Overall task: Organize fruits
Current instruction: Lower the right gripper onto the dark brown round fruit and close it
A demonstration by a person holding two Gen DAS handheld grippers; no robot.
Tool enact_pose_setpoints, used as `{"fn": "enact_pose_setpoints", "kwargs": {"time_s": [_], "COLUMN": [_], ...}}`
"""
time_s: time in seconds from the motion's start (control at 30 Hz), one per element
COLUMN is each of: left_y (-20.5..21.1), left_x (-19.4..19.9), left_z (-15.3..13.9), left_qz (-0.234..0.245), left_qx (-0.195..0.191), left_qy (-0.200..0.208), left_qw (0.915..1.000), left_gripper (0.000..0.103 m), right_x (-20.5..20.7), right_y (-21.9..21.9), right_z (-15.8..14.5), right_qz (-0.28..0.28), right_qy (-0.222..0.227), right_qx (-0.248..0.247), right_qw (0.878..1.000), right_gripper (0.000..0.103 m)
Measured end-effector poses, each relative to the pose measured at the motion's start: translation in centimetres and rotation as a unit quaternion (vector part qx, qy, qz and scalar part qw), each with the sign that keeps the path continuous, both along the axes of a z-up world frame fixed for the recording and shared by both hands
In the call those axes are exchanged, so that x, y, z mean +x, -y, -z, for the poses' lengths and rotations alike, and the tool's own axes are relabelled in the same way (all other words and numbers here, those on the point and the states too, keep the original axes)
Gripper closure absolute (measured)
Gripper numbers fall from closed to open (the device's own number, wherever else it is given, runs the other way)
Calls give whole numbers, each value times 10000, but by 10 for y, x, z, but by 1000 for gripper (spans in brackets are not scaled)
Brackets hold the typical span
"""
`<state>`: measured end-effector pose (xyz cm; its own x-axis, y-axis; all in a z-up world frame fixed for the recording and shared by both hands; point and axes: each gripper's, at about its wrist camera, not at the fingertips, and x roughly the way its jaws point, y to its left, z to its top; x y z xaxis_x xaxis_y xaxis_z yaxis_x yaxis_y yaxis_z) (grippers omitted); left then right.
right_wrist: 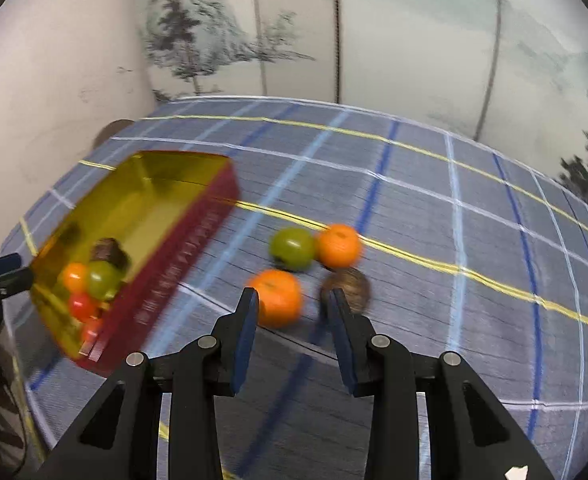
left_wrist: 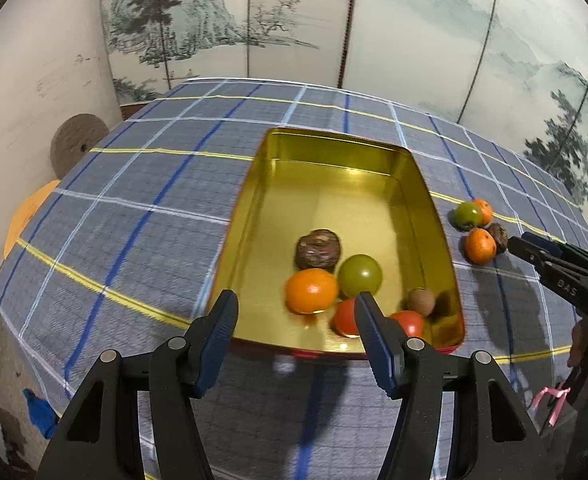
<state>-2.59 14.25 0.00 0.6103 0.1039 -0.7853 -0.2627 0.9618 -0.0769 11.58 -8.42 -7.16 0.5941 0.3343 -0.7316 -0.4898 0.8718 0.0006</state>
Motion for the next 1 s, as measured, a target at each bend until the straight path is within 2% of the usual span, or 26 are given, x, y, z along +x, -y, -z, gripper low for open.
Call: {"fn": "enact_pose_setpoints", "kwargs": {"time_s": [0.3,0.63,0.93,1.0], "left_y": [17,27,42,48], "left_x": [12,20,35,40], "left_z": [2,3,1,1], "left_qz": [201,326,500,555], "left_qx": [56,82,84,50], "left_qy": [-87,-150,-158,-161], "left_qw": [9997,9993,9986,9983], "left_gripper": [42,42,42,42], "right_x": [18,36,44,44], "right_y": [16,16,9,9], "right_z": [23,36,40,40], "right_qz": [248,261,215,201], "right_qy": [-156,-224,-187,-182], "right_qx": [-31,-20,-84,-99], "right_qw": [9996,9994,9996,9996], "right_gripper": [69,62,62,65]}}
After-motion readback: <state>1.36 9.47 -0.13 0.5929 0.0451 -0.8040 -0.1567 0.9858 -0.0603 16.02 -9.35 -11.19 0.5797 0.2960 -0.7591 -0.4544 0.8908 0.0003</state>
